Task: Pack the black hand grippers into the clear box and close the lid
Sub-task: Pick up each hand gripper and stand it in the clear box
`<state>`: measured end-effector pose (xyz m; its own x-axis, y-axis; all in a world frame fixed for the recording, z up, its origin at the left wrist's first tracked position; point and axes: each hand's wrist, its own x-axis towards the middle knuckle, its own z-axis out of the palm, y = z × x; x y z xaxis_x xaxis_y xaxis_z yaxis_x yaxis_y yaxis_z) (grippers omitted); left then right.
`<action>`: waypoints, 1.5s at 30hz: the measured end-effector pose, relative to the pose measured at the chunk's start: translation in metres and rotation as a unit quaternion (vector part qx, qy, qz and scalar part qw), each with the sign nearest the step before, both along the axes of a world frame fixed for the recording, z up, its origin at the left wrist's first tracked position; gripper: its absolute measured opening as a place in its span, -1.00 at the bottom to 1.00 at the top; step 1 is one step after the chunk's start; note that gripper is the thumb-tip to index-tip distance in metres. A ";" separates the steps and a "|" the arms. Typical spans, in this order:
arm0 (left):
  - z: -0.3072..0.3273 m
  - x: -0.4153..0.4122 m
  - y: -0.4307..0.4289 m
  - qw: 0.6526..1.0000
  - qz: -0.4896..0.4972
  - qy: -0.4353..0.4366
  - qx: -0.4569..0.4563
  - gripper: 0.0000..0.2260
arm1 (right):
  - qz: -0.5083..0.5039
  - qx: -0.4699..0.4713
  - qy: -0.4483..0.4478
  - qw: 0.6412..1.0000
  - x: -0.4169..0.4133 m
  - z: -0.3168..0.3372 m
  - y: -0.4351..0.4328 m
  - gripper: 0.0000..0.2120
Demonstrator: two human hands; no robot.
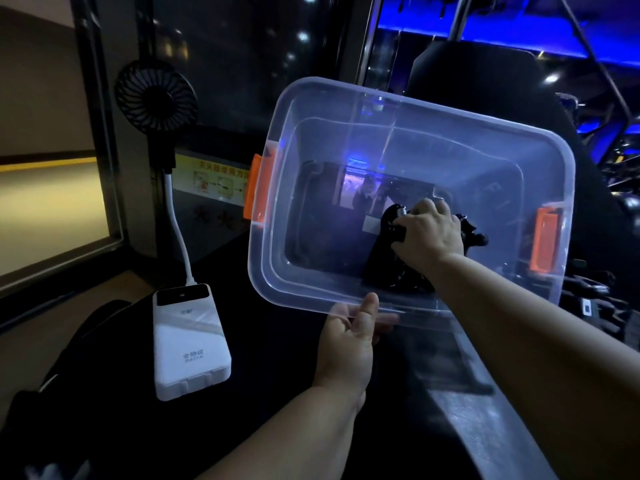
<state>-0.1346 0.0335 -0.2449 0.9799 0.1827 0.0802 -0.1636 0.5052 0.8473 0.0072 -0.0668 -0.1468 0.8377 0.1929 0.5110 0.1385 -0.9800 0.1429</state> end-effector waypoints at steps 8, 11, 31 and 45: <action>-0.006 0.004 -0.001 0.999 0.039 0.009 0.018 -0.76 | 0.034 -0.140 0.050 0.988 0.017 -0.011 0.010 -0.22; -0.009 0.006 -0.001 0.998 0.051 0.009 0.032 -0.72 | 0.012 -0.151 0.063 0.987 0.023 -0.011 0.015 -0.18; 0.002 0.000 0.000 0.997 0.026 0.007 0.073 -0.75 | 0.022 0.022 -0.030 0.999 -0.017 0.009 -0.031 -0.38; 0.009 -0.006 -0.005 0.996 0.052 0.007 0.072 -0.79 | 0.064 0.473 -0.058 0.877 -0.102 -0.077 -0.143 -0.52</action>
